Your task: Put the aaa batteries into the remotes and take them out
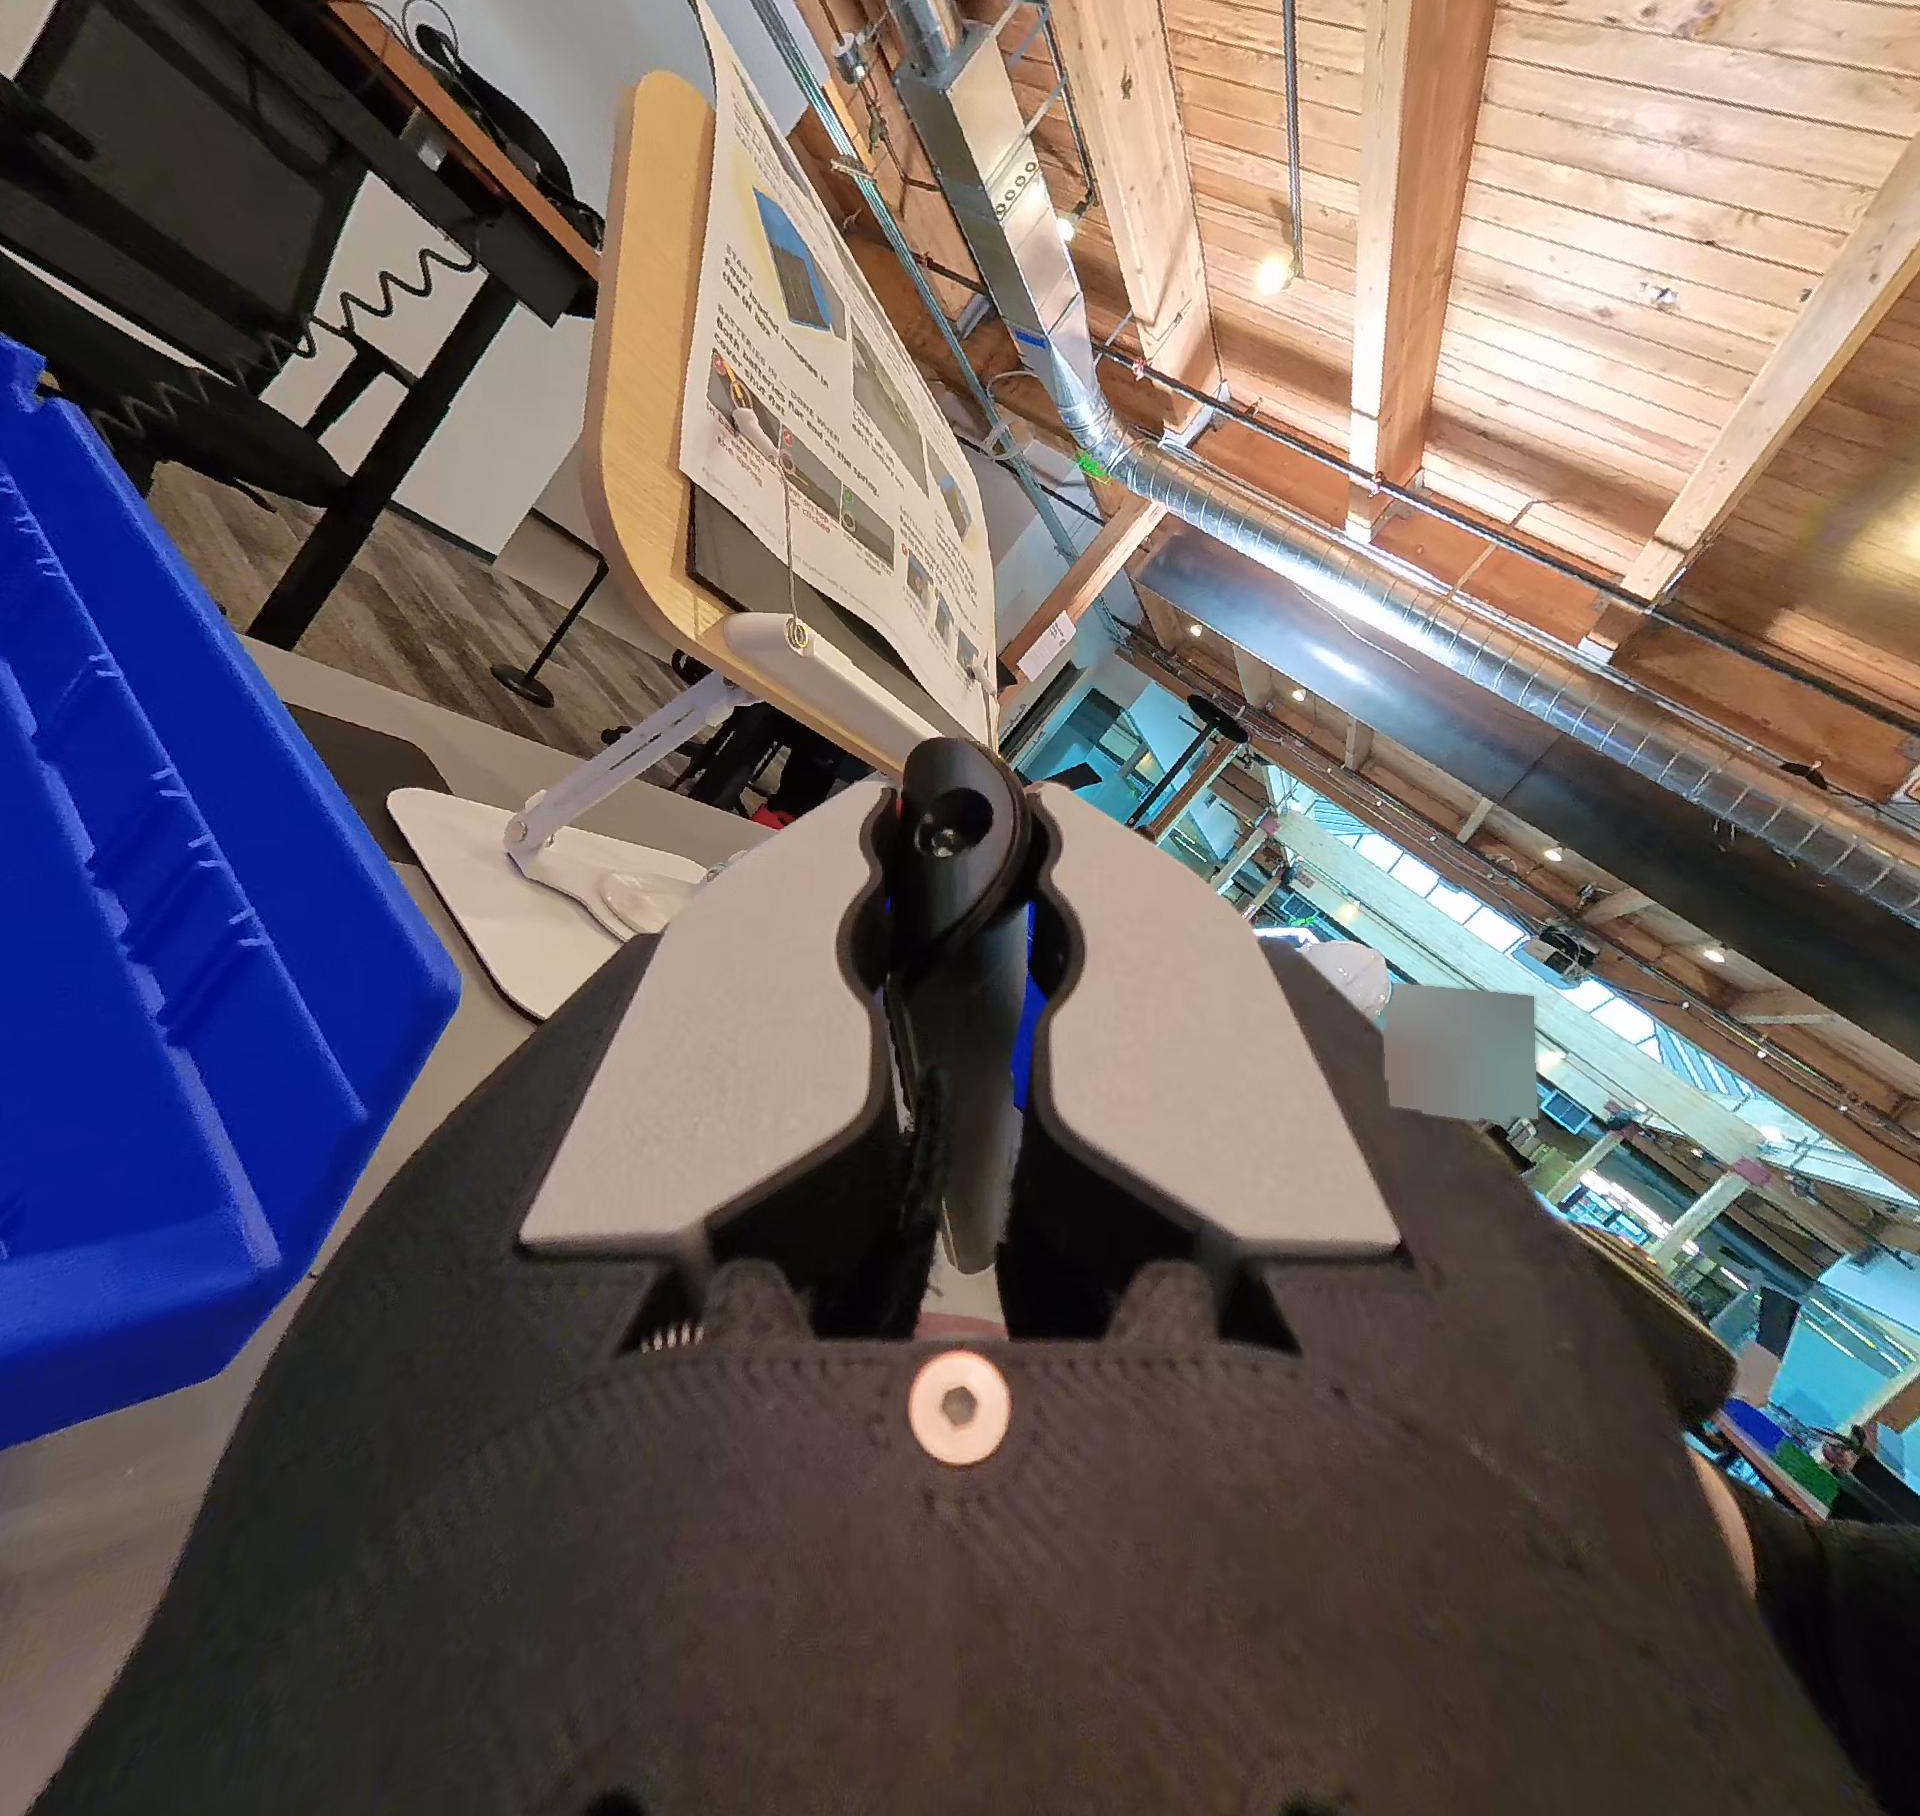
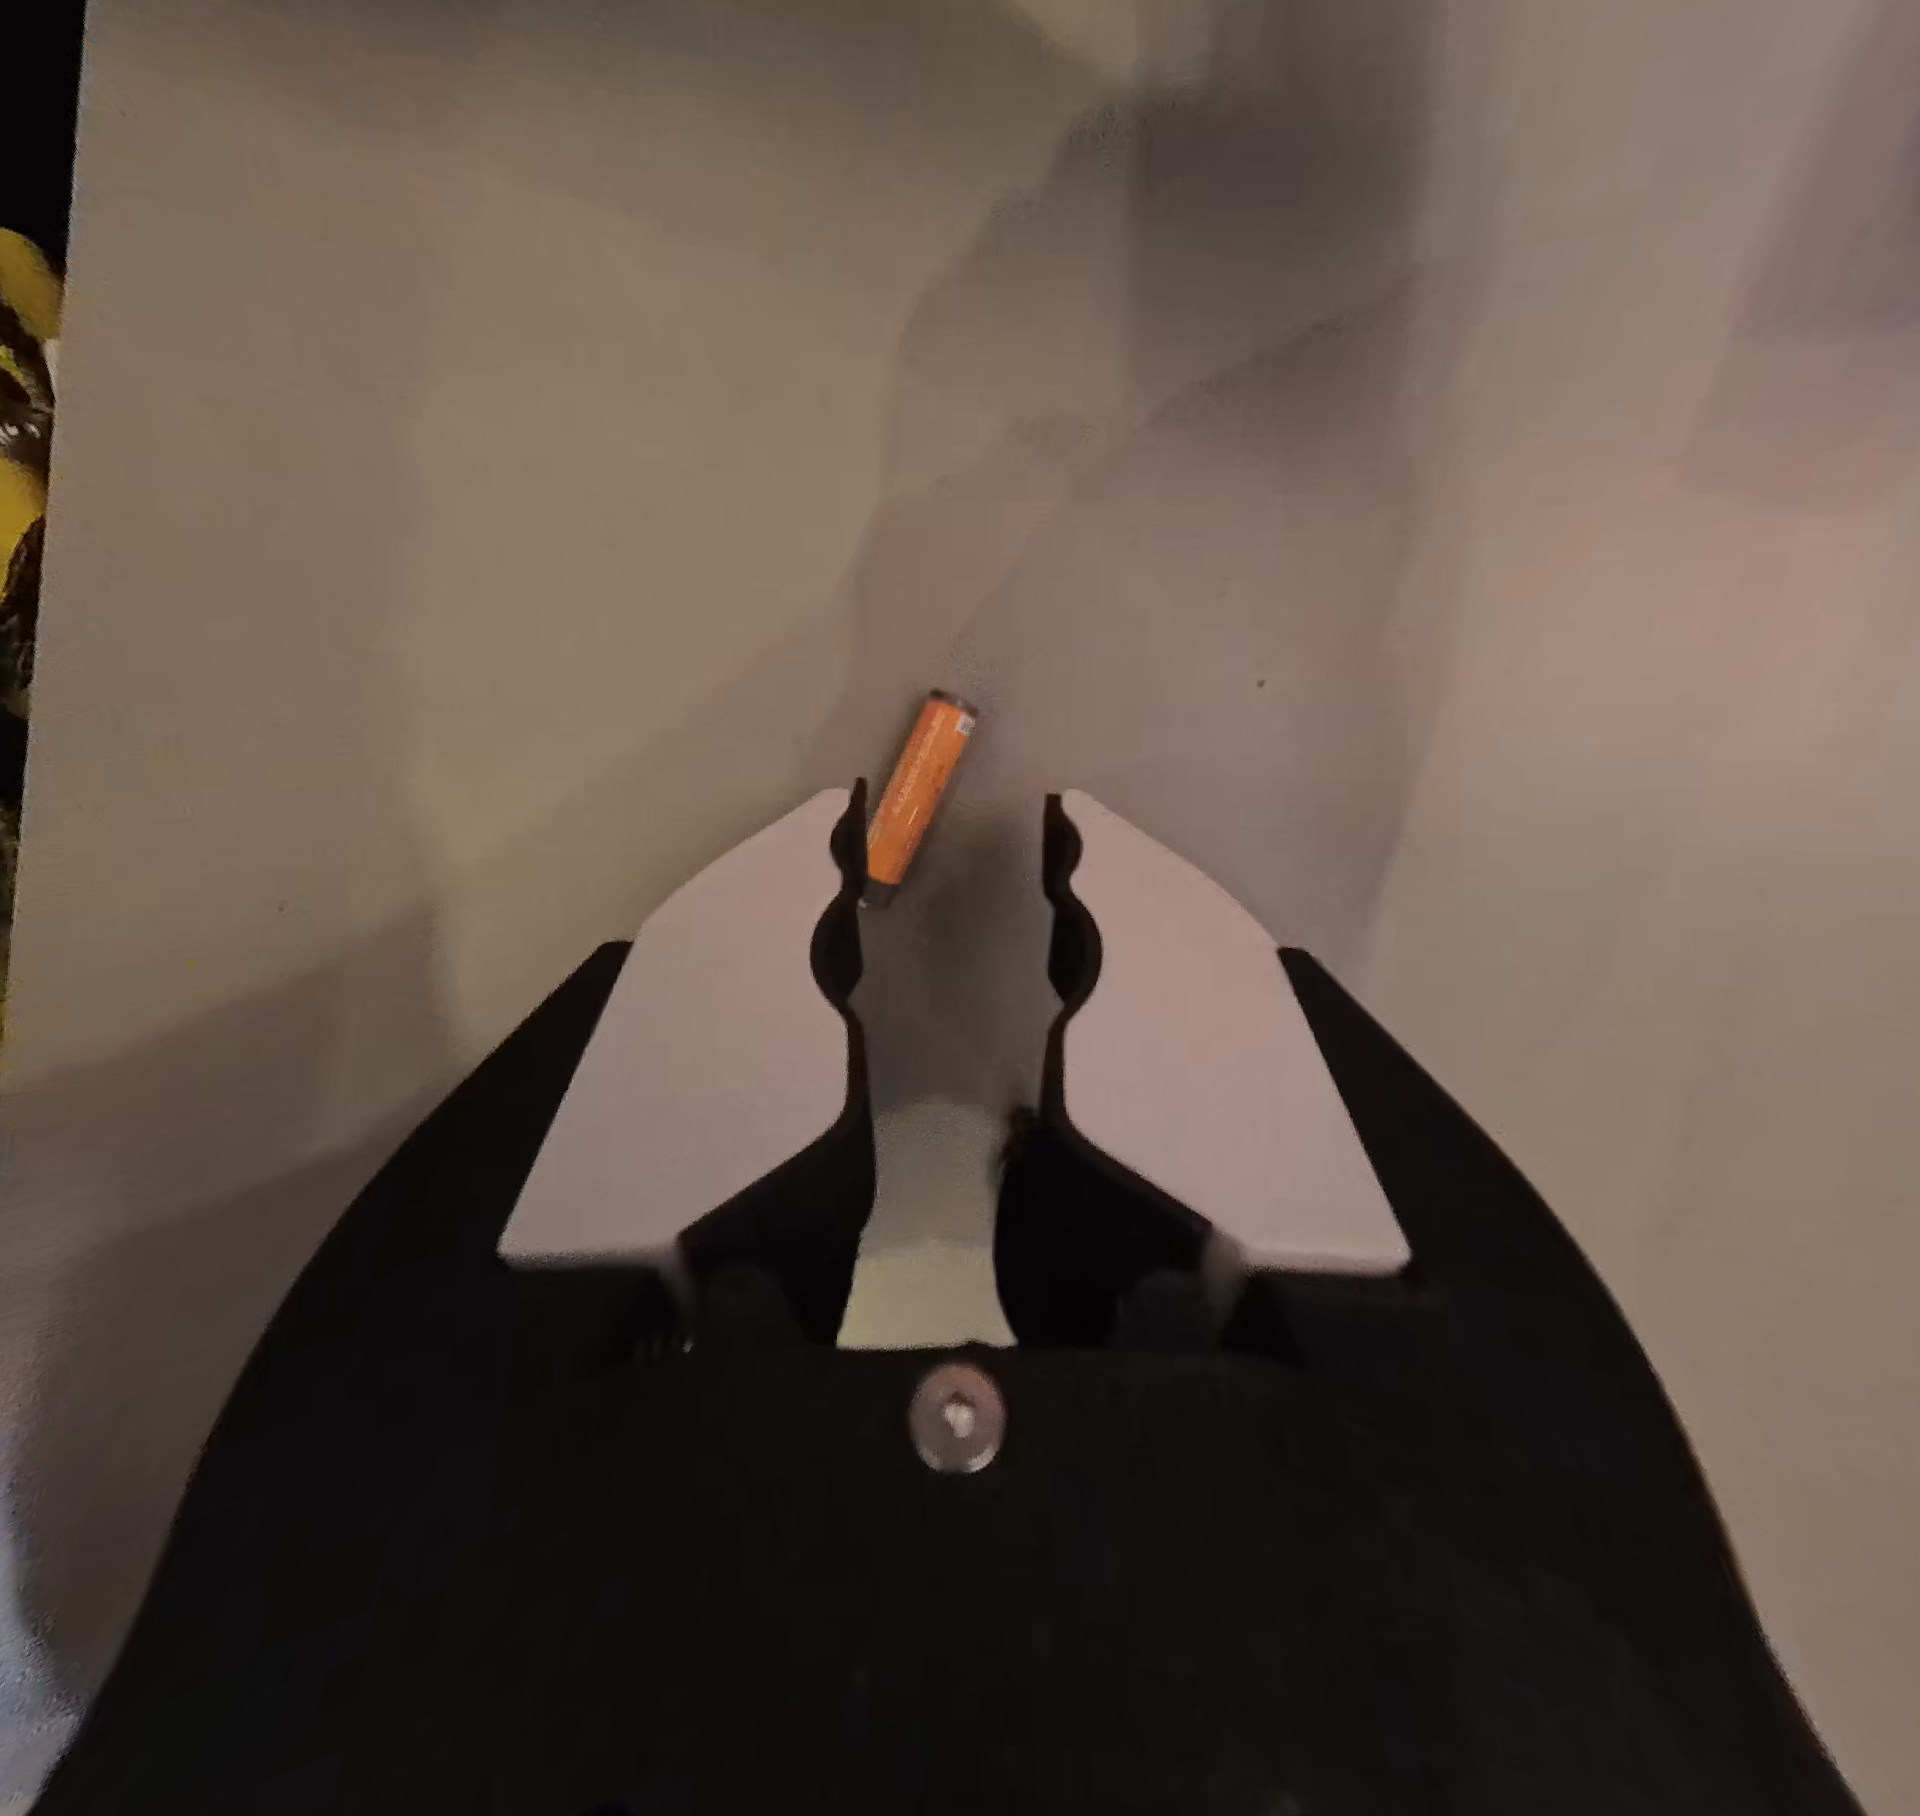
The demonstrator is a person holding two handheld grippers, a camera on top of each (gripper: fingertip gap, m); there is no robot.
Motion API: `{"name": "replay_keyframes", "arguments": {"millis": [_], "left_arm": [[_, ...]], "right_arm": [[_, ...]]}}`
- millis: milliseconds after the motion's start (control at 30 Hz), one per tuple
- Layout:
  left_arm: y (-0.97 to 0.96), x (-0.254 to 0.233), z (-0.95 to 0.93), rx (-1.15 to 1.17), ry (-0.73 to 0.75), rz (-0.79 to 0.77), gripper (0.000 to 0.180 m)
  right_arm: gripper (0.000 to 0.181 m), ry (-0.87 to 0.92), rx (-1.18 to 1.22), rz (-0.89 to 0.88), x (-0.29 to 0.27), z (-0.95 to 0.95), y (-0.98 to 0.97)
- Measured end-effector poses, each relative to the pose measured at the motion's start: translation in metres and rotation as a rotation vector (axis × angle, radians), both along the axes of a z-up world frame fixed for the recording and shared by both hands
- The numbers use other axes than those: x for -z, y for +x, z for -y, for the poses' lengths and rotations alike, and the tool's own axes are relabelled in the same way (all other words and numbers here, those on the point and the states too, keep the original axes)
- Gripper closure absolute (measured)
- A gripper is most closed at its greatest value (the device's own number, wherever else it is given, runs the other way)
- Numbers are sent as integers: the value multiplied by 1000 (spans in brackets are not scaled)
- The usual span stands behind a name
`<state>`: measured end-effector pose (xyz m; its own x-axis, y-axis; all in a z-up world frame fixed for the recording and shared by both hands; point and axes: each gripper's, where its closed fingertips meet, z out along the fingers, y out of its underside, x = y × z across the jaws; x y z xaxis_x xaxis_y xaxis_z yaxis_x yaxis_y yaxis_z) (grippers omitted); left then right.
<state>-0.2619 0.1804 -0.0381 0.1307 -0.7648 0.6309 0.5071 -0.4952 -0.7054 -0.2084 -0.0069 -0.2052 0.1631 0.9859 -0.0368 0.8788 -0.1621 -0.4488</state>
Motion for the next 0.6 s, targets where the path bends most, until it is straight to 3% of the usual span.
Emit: {"name": "replay_keyframes", "arguments": {"millis": [133,233,367,467,533,600], "left_arm": [[-3,-2,-1,-6,2,5,158],[-3,-3,0,-4,3,9,158],[-4,-4,0,-5,7,12,158],[-5,-5,0,-6,14,12,158],[-5,-4,-1,-9,11,10,158],[-7,-3,-2,-13,5,14,157]], "right_arm": [[154,-11,-111,105,14,9,-3],[171,-34,-170,60,12,15,-12],[172,136,-475,165,12,17,-8],[172,291,-742,342,11,14,-4],[156,238,-758,360,6,21,-3],[155,158,-596,255,-7,23,-8]]}}
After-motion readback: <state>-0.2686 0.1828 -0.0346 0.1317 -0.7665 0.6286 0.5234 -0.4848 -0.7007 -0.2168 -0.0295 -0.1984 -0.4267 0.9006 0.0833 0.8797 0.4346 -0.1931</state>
